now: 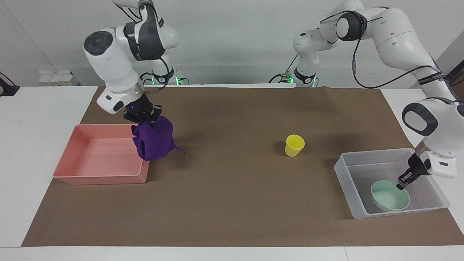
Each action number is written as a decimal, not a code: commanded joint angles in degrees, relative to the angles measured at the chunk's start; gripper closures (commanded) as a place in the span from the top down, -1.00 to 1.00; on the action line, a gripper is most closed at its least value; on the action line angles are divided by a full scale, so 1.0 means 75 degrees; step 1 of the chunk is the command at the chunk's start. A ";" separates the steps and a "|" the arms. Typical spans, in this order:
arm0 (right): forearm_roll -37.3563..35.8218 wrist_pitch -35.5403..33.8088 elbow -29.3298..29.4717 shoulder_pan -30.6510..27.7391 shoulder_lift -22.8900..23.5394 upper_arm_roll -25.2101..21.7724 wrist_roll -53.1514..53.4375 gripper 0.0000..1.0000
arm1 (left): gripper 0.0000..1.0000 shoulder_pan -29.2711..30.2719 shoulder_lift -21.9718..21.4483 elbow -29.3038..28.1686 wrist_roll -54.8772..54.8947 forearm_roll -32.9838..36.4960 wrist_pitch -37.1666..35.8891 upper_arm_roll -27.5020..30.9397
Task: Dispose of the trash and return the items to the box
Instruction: 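Place the bowl in the clear bin while the right gripper drops the cloth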
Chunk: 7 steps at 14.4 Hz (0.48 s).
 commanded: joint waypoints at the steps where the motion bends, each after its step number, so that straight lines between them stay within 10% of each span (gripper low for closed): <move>1: -0.0047 -0.0122 -0.0112 -0.0751 -0.0110 0.0075 -0.0613 -1.00 | -1.00 -0.0063 -0.0443 -0.0594 -0.0040 0.0225 -0.0452 0.0042; 3: -0.0140 -0.0123 -0.0205 -0.1243 -0.0157 0.0075 -0.1035 -1.00 | -0.89 -0.0086 -0.0583 -0.0968 -0.0028 0.0179 -0.0291 0.0042; 5: -0.0176 0.0017 -0.0485 -0.1595 -0.0192 0.0075 -0.1259 -1.00 | 0.33 -0.0110 -0.0735 -0.1355 -0.0017 0.0190 -0.0033 0.0065; 7: -0.0188 0.0495 -0.0837 -0.1761 -0.0052 0.0075 -0.1423 -1.00 | 0.54 -0.0168 -0.0806 -0.1229 -0.0016 0.0190 -0.0253 0.0065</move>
